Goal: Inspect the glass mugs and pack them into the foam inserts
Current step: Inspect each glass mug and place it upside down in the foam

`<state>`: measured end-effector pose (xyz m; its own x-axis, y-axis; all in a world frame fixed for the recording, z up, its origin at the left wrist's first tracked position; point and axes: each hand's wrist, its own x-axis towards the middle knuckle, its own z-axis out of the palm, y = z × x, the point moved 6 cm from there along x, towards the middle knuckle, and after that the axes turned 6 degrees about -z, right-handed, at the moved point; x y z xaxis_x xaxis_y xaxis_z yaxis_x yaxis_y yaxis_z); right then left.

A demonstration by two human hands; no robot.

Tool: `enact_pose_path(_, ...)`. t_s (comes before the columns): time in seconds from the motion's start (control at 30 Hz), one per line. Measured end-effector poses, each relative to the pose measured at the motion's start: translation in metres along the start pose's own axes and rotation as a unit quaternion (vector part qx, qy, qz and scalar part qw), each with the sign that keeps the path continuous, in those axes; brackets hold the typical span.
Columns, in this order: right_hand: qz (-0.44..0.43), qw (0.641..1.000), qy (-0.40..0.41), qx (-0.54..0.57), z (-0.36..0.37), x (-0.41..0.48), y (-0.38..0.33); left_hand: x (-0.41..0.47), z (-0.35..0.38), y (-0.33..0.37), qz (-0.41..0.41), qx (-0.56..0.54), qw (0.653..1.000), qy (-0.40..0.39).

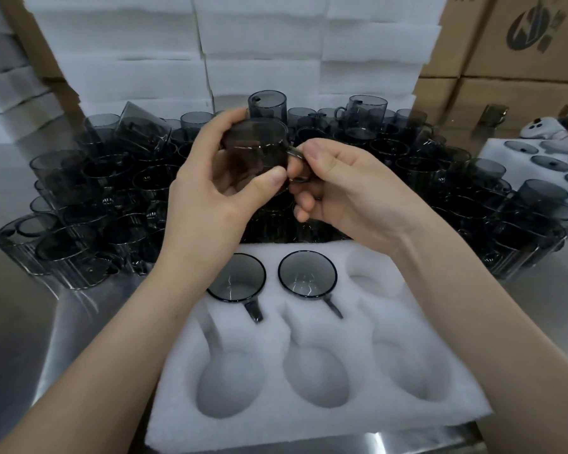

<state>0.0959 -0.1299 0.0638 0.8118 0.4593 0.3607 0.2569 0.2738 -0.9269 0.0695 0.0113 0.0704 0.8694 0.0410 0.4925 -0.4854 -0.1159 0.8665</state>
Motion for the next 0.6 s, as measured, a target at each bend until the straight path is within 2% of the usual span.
enact_pose_path(0.17,-0.061,0.998,-0.026,-0.003,0.005,-0.001,-0.007,0.002,-0.003,-0.006,-0.065,-0.081,0.994,0.010)
enact_pose_path(0.33,-0.142,0.984,-0.009,-0.104,0.005,-0.002,-0.018,0.003,0.001,-0.014,-0.135,-0.136,0.981,-0.027)
enact_pose_path(0.47,-0.170,0.970,0.031,-0.171,0.003,-0.003,-0.022,0.004,0.004,-0.018,-0.154,-0.153,0.975,-0.044)
enact_pose_path(0.6,-0.163,0.967,0.061,-0.188,0.000,-0.003,-0.020,0.004,0.007,-0.018,-0.144,-0.148,0.977,-0.058)
